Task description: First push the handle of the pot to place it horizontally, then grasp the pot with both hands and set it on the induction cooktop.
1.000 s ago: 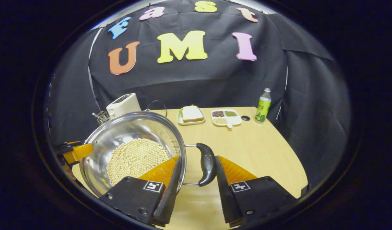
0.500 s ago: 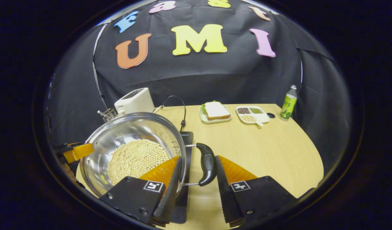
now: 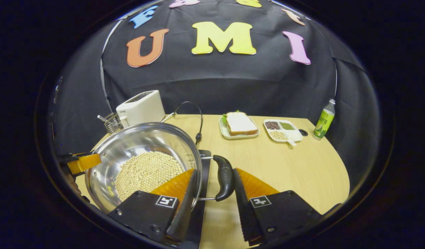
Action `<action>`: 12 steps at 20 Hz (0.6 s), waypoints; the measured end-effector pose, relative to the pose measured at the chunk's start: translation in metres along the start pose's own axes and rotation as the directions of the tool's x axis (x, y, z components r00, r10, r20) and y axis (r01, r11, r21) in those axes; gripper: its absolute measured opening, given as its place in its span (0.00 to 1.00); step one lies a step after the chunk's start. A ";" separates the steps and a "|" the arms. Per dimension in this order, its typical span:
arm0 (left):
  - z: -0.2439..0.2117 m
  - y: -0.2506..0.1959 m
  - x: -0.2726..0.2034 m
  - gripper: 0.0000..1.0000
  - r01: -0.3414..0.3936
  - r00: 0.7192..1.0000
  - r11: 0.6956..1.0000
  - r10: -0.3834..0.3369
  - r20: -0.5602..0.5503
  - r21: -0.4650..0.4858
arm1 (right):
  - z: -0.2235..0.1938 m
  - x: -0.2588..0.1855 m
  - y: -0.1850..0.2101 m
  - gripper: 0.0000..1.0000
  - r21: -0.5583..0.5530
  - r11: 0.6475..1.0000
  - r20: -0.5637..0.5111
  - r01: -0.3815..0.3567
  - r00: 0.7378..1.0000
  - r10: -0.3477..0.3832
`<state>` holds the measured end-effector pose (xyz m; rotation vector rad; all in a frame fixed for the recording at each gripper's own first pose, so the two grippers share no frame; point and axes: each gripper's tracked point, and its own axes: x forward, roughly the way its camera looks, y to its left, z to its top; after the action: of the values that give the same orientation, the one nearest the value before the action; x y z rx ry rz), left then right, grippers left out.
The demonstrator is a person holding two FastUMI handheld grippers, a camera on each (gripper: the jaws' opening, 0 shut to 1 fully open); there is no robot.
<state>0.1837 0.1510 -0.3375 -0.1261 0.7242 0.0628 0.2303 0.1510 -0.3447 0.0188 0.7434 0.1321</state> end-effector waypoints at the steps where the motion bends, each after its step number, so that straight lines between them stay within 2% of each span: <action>1: 0.003 -0.001 0.003 0.55 -0.001 1.000 1.000 0.001 0.012 0.017 | 0.001 0.002 -0.001 0.61 0.006 1.000 0.003 0.000 1.000 0.000; 3: 0.007 -0.001 0.009 0.55 -0.004 1.000 0.999 0.003 0.023 0.042 | 0.001 0.009 0.000 0.62 0.020 1.000 0.011 -0.001 1.000 0.001; 12: 0.008 0.000 0.013 0.55 0.017 0.997 1.000 -0.019 0.073 0.027 | 0.001 0.012 -0.001 0.63 0.036 0.999 0.047 0.009 0.999 -0.011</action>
<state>0.1980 0.1519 -0.3402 -0.1049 0.6504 0.0409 0.2404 0.1518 -0.3521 0.0526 0.6988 0.1084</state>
